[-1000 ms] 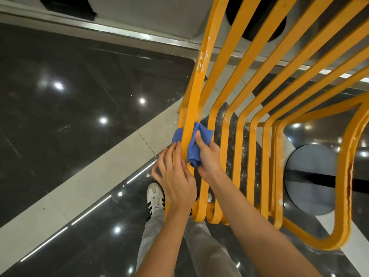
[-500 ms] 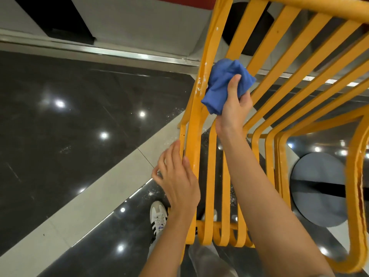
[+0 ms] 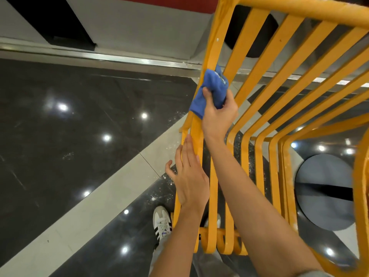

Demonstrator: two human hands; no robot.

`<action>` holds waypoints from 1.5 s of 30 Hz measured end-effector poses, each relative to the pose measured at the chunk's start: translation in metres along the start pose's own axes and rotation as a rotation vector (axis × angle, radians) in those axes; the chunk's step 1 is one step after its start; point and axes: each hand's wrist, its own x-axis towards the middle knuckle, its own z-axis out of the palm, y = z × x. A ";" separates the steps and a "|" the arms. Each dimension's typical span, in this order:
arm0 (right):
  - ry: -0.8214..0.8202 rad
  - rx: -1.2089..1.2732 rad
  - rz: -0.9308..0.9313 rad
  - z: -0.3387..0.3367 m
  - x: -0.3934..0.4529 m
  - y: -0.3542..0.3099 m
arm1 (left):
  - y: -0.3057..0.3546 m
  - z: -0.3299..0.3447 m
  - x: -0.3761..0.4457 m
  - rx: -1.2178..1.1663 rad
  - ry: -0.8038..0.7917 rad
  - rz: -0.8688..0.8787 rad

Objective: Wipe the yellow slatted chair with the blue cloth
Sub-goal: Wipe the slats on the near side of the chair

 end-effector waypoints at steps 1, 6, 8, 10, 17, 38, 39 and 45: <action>-0.022 0.009 0.003 -0.004 0.002 0.003 | 0.001 -0.001 0.002 0.000 -0.003 -0.007; -0.210 -0.035 -0.011 -0.014 0.005 -0.003 | 0.002 -0.002 0.002 -0.035 0.006 -0.029; -0.250 -0.060 -0.030 -0.016 0.019 -0.005 | 0.003 -0.002 0.003 -0.047 -0.014 -0.035; -0.230 -0.035 -0.009 -0.016 0.029 -0.006 | 0.002 -0.001 0.003 -0.048 -0.011 -0.038; -0.184 0.089 0.191 -0.023 -0.020 0.009 | 0.004 -0.001 0.004 -0.055 0.025 -0.045; -0.074 -0.266 -0.072 0.001 -0.015 0.005 | 0.002 0.000 0.005 -0.019 0.001 -0.050; -0.045 -0.304 -0.081 0.004 -0.009 0.000 | 0.002 -0.001 0.004 -0.033 0.001 -0.050; -0.103 -0.220 -0.089 -0.004 -0.007 -0.004 | 0.004 -0.005 0.003 -0.051 -0.026 -0.065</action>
